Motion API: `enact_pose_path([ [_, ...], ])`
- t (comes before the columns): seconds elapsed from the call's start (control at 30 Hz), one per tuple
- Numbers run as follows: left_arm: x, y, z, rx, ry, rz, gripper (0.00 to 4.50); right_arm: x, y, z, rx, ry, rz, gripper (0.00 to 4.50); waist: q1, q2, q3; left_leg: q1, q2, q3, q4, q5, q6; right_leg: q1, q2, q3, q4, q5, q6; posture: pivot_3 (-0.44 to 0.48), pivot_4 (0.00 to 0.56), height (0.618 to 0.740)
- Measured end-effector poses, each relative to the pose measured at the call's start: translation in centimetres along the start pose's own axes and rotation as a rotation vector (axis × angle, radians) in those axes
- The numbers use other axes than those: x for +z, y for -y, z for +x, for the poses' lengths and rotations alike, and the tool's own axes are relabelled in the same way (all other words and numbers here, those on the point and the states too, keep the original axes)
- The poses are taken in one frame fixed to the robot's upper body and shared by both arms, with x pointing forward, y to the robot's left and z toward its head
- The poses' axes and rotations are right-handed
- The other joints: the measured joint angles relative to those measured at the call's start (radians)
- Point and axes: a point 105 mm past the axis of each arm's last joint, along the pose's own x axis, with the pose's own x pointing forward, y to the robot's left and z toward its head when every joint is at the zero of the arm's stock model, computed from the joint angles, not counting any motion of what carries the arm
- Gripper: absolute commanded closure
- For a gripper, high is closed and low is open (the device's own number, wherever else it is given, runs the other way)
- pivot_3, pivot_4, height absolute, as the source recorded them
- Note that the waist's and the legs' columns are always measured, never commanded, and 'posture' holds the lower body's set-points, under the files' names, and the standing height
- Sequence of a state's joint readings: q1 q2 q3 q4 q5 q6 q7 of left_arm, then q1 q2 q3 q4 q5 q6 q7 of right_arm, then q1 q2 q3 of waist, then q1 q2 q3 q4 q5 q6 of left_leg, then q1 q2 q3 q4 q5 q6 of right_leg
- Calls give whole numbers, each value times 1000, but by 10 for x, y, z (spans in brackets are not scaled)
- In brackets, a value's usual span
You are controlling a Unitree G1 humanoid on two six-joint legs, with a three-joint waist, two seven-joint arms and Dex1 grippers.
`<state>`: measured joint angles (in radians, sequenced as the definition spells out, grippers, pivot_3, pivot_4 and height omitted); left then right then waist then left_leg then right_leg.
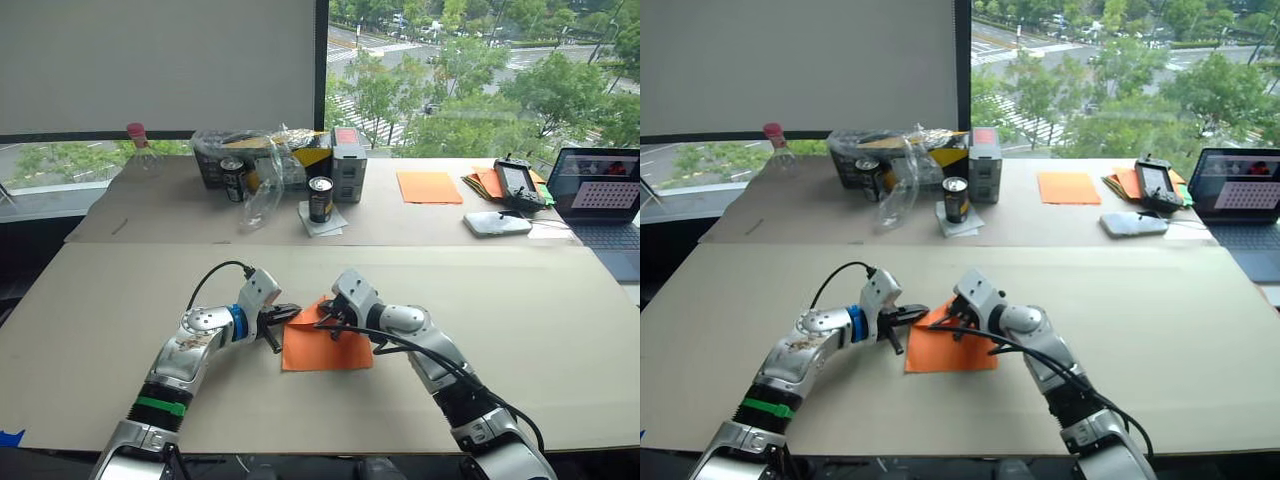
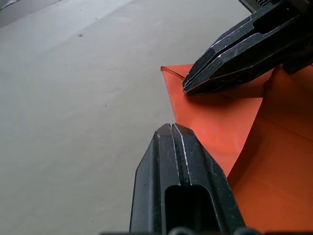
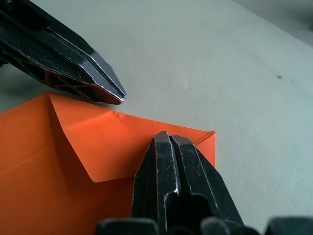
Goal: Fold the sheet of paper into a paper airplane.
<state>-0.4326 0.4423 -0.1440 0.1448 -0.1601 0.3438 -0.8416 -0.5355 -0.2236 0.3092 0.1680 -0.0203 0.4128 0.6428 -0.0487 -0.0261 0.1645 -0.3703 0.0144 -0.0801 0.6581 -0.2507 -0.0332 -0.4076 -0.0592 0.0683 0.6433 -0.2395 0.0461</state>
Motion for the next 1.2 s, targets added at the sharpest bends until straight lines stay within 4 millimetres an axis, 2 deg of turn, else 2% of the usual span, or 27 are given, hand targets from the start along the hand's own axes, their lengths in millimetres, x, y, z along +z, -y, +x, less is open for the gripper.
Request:
enact_pose_path([
  [0.23, 4, 0, 0, 1, 35, -4, 4477, 1, -1, 1, 2, 3, 0, 4500, 0, 0, 0, 0, 0, 0, 0, 0, 0, 0, 0, 0, 0, 0, 0, 0, 150, 730],
  [0.37, -11, 11, -3, -47, -14, -3, 4477, 1, -2, 1, 2, 2, 0, 4500, -1, 0, 0, 0, 0, 0, 0, 0, 0, 0, 0, 0, 0, 0, 0, 0, 150, 730],
  [0.83, -14, 14, -2, -46, -36, 87, 4477, 6, -8, 10, 27, 36, 16, 4500, 1, 0, 0, 2, 0, 0, 0, 0, 0, 2, 0, 0, 1, 0, 0, 0, 150, 730],
  [1.0, -13, 14, -1, -49, -37, 94, 4477, 7, -5, 17, 19, 24, 14, 4500, 2, 0, 0, 2, 0, 0, 0, 0, 0, 2, 0, 0, 1, 0, 0, 0, 150, 730],
  [1.2, -12, 15, 0, -54, -37, 104, 4477, 6, 9, 20, -60, 3, 25, 4500, 5, 0, 0, 2, 0, 0, 0, 0, 0, 2, 0, 0, 1, 0, 0, 0, 150, 730],
])
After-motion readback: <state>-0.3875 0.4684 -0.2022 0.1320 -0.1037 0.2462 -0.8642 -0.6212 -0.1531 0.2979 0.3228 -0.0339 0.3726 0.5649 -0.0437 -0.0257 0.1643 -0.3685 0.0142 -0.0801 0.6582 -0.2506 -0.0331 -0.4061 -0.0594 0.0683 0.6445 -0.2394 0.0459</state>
